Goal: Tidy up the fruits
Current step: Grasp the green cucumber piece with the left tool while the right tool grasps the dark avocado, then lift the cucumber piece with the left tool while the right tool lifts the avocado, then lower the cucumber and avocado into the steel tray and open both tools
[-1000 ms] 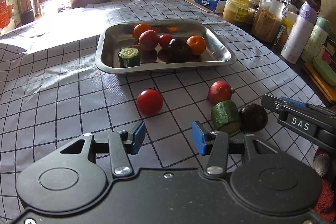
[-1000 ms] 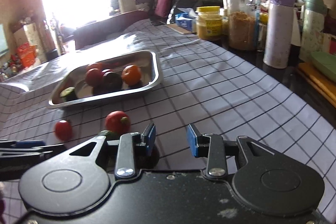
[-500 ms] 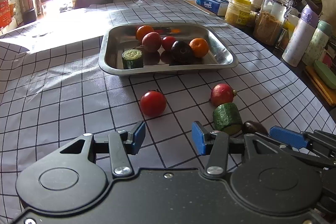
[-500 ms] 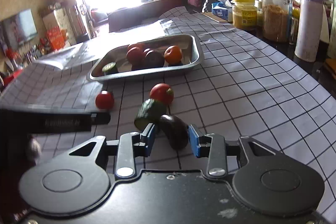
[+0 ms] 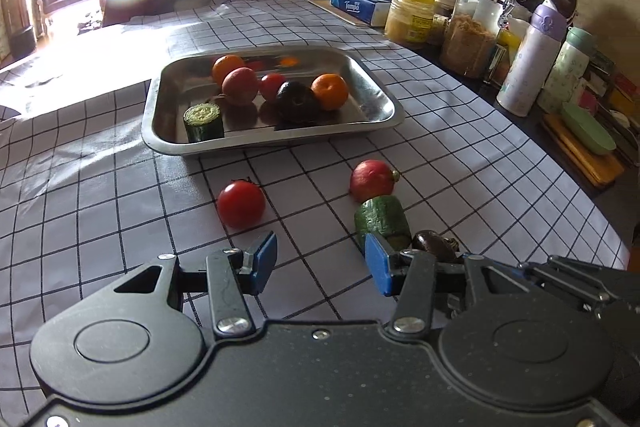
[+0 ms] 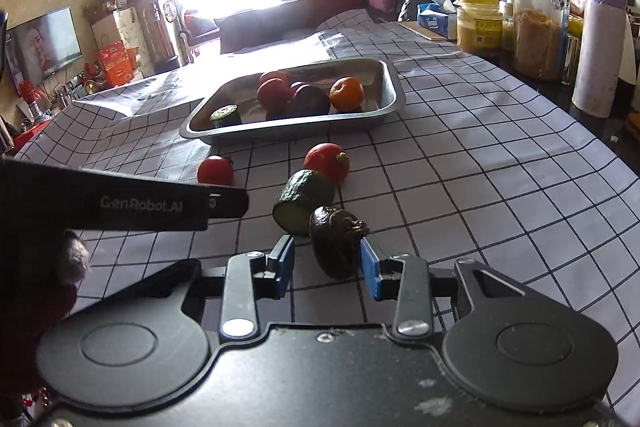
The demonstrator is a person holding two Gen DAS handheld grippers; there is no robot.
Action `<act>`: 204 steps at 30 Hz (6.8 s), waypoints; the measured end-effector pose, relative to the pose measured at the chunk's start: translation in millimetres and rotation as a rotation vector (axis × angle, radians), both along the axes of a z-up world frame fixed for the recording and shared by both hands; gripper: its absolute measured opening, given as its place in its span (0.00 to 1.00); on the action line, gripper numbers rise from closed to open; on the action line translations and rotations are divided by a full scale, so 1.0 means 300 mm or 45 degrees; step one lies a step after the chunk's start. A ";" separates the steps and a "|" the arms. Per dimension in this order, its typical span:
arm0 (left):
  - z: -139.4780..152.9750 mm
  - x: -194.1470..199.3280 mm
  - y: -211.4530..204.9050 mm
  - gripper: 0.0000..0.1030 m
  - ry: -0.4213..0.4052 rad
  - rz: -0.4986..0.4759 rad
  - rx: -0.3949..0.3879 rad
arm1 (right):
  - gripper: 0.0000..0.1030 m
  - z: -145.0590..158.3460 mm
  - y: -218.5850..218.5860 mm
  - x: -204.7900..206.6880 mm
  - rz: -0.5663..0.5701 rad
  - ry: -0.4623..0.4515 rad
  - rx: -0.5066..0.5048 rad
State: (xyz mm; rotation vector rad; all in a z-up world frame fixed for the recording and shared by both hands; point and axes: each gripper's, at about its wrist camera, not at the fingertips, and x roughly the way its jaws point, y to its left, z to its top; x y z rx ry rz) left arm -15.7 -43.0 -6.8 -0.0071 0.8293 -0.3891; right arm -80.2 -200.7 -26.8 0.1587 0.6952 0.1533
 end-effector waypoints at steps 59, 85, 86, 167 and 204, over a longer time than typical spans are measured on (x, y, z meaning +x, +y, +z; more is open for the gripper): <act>-0.049 0.158 -0.135 0.44 0.322 -0.105 0.069 | 0.22 -0.023 0.102 -0.076 0.088 -0.151 -0.498; -0.038 0.047 0.016 0.47 0.156 0.019 0.211 | 0.47 -0.037 0.067 0.002 0.032 0.016 -0.137; -0.040 0.045 0.014 0.47 0.153 0.016 0.217 | 0.47 -0.038 0.070 0.005 0.029 0.015 -0.142; 0.069 0.636 0.093 0.43 0.221 0.370 0.104 | 0.40 0.211 0.057 0.908 -0.284 0.293 -0.153; 0.122 0.595 0.098 0.45 0.171 0.396 0.083 | 0.41 0.223 0.075 0.896 -0.246 0.271 -0.161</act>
